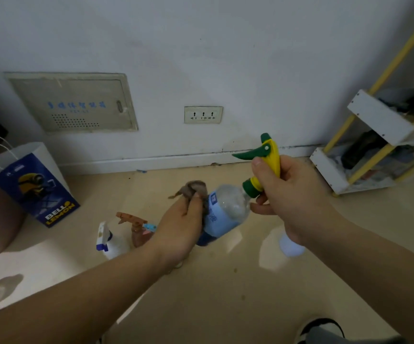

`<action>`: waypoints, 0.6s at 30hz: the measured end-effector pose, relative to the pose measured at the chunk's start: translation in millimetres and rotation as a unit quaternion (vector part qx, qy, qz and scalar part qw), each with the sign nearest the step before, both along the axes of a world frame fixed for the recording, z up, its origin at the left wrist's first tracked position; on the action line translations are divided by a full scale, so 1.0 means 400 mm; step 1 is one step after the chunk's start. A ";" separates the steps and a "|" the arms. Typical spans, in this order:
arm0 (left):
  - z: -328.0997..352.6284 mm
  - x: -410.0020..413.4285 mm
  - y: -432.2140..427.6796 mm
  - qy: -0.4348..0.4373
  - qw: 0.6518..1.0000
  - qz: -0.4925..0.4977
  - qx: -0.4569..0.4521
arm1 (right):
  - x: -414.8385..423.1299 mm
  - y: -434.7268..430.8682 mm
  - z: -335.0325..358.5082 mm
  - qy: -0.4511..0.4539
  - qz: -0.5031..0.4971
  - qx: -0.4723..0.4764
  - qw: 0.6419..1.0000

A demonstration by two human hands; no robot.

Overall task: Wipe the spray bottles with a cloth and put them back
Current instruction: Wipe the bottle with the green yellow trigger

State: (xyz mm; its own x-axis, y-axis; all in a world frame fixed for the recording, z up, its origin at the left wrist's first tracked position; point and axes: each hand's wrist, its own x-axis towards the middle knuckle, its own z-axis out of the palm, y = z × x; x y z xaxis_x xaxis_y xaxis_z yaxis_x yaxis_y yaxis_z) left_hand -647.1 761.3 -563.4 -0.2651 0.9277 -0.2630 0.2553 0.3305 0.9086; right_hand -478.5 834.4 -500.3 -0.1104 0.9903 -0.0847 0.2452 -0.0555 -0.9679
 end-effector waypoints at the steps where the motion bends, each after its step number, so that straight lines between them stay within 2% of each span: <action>1: 0.000 0.020 -0.013 0.093 0.995 -0.023 0.028 | 0.000 0.003 -0.004 0.004 -0.006 -0.011 1.000; 3: 0.009 0.055 -0.034 0.259 0.950 -0.084 0.154 | -0.005 0.003 -0.014 0.031 -0.013 -0.037 0.999; 4: 0.010 0.057 -0.035 0.301 0.923 -0.111 0.214 | -0.010 0.001 -0.021 0.049 -0.012 -0.044 0.998; 6: -0.001 0.028 -0.016 0.317 0.893 -0.149 0.282 | -0.021 -0.002 -0.027 0.056 -0.007 -0.038 0.998; 8: -0.031 -0.015 -0.001 0.265 0.903 -0.158 0.298 | -0.026 0.002 -0.020 0.038 -0.006 -0.032 0.999; 9: -0.033 -0.027 -0.002 0.219 0.925 -0.148 0.272 | -0.024 0.006 -0.015 0.036 -0.013 -0.034 0.999; 11: -0.038 -0.032 -0.005 0.092 0.980 -0.078 0.161 | -0.014 0.016 -0.008 0.044 -0.035 -0.039 0.998; 12: -0.039 -0.026 -0.003 0.015 0.995 -0.029 0.094 | -0.008 0.021 -0.008 0.046 -0.045 -0.041 0.997; 14: -0.041 -0.006 -0.002 -0.088 0.995 0.045 0.008 | -0.001 0.022 -0.007 0.051 -0.055 -0.048 0.996; 15: -0.043 0.005 -0.004 -0.089 0.994 0.066 -0.002 | 0.001 0.022 -0.007 0.053 -0.057 -0.055 0.995; 16: -0.041 0.017 -0.005 -0.049 0.996 0.078 0.006 | 0.003 0.022 -0.008 0.057 -0.058 -0.064 0.995; 18: -0.028 0.022 -0.007 0.081 0.992 0.083 0.056 | 0.004 0.021 -0.005 0.078 -0.062 -0.083 0.992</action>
State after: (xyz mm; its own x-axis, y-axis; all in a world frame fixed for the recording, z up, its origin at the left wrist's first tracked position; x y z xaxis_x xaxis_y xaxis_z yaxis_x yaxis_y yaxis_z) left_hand -638.2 758.5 -574.7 -0.4463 0.8891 -0.1014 0.3526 0.2788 0.8933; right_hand -476.7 842.7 -502.3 -0.0136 0.9707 -0.2399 0.0742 -0.2383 -0.9683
